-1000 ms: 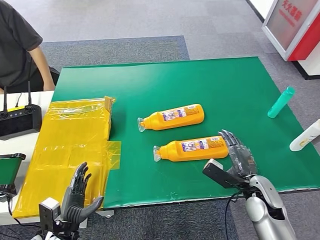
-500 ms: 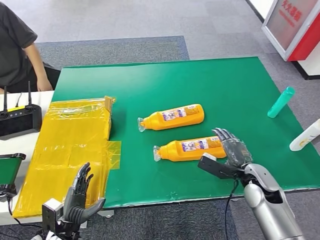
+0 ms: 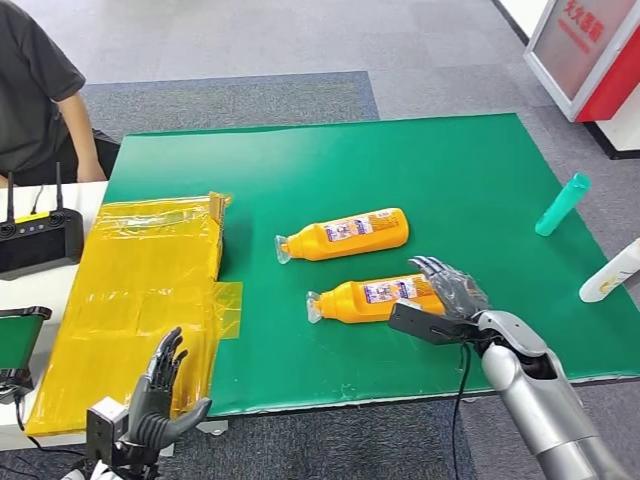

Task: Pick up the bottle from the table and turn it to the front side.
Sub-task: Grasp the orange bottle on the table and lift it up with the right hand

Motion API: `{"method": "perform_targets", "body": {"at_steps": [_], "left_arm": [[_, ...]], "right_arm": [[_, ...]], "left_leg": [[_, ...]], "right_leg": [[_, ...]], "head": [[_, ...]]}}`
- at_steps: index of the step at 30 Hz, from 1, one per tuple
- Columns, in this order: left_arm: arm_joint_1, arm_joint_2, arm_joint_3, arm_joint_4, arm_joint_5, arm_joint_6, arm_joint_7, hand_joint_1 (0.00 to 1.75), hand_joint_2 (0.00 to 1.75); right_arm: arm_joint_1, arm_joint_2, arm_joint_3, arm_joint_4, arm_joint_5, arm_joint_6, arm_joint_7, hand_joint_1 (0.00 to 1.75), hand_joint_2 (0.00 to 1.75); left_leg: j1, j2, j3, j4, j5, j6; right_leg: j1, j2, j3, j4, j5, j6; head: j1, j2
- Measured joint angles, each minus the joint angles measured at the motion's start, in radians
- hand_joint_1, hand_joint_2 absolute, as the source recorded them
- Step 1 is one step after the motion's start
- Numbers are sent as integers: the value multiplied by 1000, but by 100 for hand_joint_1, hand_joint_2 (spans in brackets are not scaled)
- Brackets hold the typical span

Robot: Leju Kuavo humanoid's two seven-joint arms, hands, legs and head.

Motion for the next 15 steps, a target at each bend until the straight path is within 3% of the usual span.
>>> {"method": "perform_targets", "body": {"at_steps": [15], "left_arm": [[-1,9,0,7,-9,8,-3,0,175]], "right_arm": [[-71,-17,55,83,-12,24,6,0,175]], "left_leg": [[0,0,0,0,0,0]], "right_leg": [[0,0,0,0,0,0]], "head": [[0,0]]}}
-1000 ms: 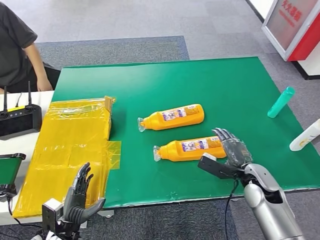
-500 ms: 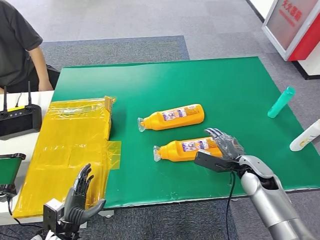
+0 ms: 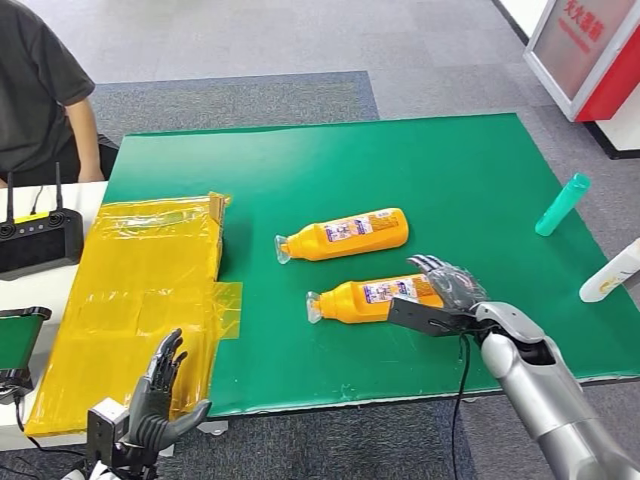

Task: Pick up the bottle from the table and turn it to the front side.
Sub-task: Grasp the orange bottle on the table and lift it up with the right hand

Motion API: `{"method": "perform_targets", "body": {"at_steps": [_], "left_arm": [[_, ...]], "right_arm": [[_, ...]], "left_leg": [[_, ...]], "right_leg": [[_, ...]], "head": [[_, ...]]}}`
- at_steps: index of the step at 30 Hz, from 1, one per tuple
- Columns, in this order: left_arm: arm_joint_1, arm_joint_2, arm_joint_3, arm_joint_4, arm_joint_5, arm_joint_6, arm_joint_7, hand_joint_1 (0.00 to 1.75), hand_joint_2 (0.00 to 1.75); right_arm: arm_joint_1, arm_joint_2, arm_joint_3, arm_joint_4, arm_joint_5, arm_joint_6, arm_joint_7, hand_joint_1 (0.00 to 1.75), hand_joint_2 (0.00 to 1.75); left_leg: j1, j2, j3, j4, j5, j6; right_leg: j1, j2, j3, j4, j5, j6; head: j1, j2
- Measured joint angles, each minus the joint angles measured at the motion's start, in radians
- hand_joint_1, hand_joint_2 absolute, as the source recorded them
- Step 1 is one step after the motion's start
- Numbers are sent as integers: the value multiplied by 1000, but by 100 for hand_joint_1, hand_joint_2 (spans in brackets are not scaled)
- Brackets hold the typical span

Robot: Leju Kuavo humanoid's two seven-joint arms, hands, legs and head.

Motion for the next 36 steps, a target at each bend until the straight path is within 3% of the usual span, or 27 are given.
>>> {"method": "perform_targets", "body": {"at_steps": [23,25,28,29,30,36], "left_arm": [[-15,11,-30,16,1,9,-3,0,175],[-17,11,-34,16,11,8,-10,0,175],[-29,11,-39,17,27,6,-19,0,175],[-34,11,-41,17,29,6,-20,0,175],[-37,11,-42,18,30,6,-20,0,175],[-44,12,-43,22,31,8,-20,0,175]], "right_arm": [[-144,11,80,265,-20,16,-3,1,175],[-161,15,93,289,-18,24,-3,21,175],[-204,15,118,307,-24,68,6,137,175],[-217,14,125,310,-28,82,9,166,175],[-228,13,131,311,-32,94,9,175,175],[-257,-3,157,313,-49,118,-6,175,175]], "left_leg": [[0,0,0,0,0,0],[0,0,0,0,1,0],[0,0,0,0,1,0],[0,0,0,0,1,0],[0,0,0,0,2,0],[0,0,0,0,2,0]], "right_leg": [[0,0,0,0,0,0],[0,0,0,0,1,0],[0,0,0,0,1,1],[0,0,0,0,1,1],[0,0,0,0,1,1],[0,0,0,0,2,1]], "head": [[0,0],[0,0],[0,0],[0,0],[0,0],[0,0]]}}
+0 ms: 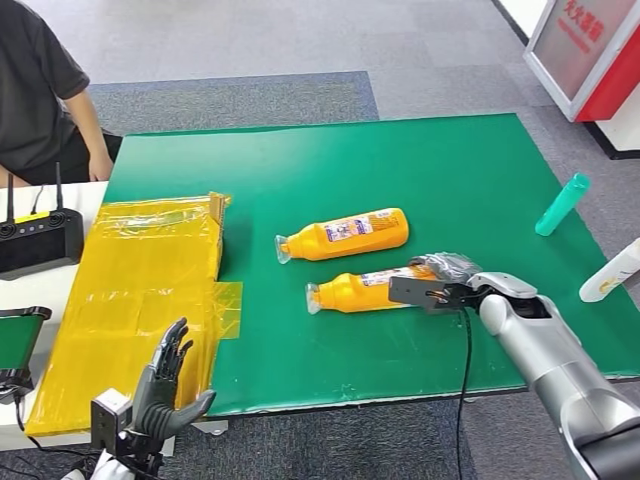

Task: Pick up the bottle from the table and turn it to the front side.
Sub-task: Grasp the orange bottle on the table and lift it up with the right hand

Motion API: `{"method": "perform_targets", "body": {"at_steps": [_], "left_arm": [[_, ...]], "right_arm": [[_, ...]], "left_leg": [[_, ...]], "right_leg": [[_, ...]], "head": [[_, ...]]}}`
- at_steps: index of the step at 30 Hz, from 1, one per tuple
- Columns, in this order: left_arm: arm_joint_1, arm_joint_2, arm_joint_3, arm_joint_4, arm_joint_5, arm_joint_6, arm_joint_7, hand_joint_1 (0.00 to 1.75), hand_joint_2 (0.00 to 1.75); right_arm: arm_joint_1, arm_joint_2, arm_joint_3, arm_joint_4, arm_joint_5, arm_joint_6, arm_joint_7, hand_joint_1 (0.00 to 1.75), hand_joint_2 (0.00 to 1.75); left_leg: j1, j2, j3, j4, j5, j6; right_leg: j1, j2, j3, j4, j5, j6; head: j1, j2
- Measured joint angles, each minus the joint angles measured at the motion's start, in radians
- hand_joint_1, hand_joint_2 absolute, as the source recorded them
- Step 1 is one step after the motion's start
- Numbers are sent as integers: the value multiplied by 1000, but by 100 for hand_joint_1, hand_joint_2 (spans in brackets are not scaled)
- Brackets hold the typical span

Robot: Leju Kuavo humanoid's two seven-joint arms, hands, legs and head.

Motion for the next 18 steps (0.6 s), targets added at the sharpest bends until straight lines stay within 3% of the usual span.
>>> {"method": "perform_targets", "body": {"at_steps": [18], "left_arm": [[-7,8,0,6,8,3,0,0,175]], "right_arm": [[-26,-1,53,8,-7,-13,-3,175,175]], "left_leg": [[0,0,0,0,0,0]], "right_leg": [[0,0,0,0,0,0]], "head": [[0,0]]}}
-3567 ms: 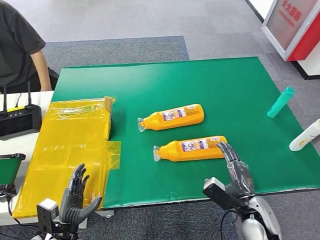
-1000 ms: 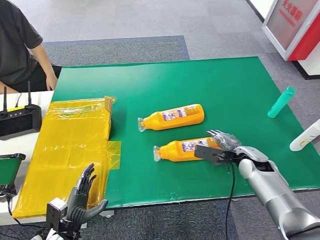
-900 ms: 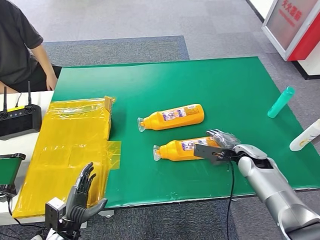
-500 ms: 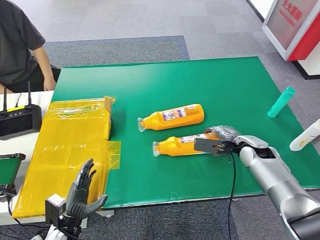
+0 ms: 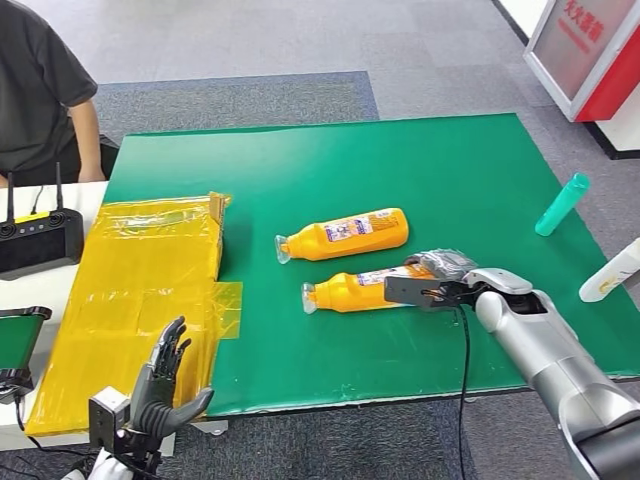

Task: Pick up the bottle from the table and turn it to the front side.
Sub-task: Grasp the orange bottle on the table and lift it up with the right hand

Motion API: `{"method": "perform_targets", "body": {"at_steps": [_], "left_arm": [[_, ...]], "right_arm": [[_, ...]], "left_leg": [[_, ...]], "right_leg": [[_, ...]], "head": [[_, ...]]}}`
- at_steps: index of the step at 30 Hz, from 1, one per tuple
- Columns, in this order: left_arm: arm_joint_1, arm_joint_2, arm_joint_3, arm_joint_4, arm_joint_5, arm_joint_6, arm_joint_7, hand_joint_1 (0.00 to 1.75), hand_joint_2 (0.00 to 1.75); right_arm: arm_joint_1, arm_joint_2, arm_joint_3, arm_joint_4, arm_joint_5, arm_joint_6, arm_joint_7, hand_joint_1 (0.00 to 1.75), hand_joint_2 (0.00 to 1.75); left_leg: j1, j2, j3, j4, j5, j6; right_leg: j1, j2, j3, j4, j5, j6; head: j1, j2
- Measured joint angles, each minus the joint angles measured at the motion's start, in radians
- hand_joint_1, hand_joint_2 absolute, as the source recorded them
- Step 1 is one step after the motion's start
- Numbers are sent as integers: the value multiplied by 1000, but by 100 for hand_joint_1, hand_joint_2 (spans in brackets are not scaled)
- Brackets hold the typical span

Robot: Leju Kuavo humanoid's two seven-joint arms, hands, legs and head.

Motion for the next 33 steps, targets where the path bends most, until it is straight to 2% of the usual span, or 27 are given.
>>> {"method": "perform_targets", "body": {"at_steps": [4,8,11,14,17,19,21,27,33], "left_arm": [[-1,3,1,0,17,-2,0,0,175],[-8,17,5,3,40,-4,0,0,175],[-10,23,6,1,22,40,0,0,175],[-6,23,6,-10,7,56,2,0,175],[6,21,4,-20,-22,57,11,0,175],[27,16,2,-37,-39,57,17,0,175],[47,11,0,-53,-50,58,20,0,175],[56,2,-6,-76,-51,66,24,0,175],[55,-10,-6,-87,-10,36,13,0,175]], "right_arm": [[-9,10,7,6,0,-1,-6,175,175],[-41,58,22,38,13,-19,-8,175,175],[-54,88,35,47,11,-55,-11,175,175],[-25,92,33,6,-14,-118,-23,175,175],[79,83,-7,-101,-26,-219,-50,175,175],[215,78,-57,-227,-5,-315,-81,175,175],[336,78,-102,-339,16,-371,-101,175,175],[468,104,-183,-510,22,-404,-133,175,175],[572,157,-258,-630,-72,-421,-216,175,175]], "left_leg": [[0,0,0,0,0,0],[0,0,0,0,1,-1],[1,0,0,0,1,-1],[1,-1,0,0,1,-1],[1,-1,0,0,-1,0],[1,-4,1,0,-3,1],[1,-6,0,0,-5,0],[1,-5,-1,0,-5,0],[1,-5,-1,0,-5,0]], "right_leg": [[0,0,0,0,0,0],[0,1,-1,1,1,-1],[1,0,-2,1,0,-1],[1,-1,-2,1,0,-1],[1,-1,0,-1,-2,-1],[1,-4,3,-2,-5,0],[1,-5,2,-2,-6,0],[1,-4,0,-1,-5,-1],[1,-4,0,-1,-5,-1]], "head": [[0,0],[0,0],[0,0],[0,0],[0,0],[3,0],[6,0],[6,0],[6,0]]}}
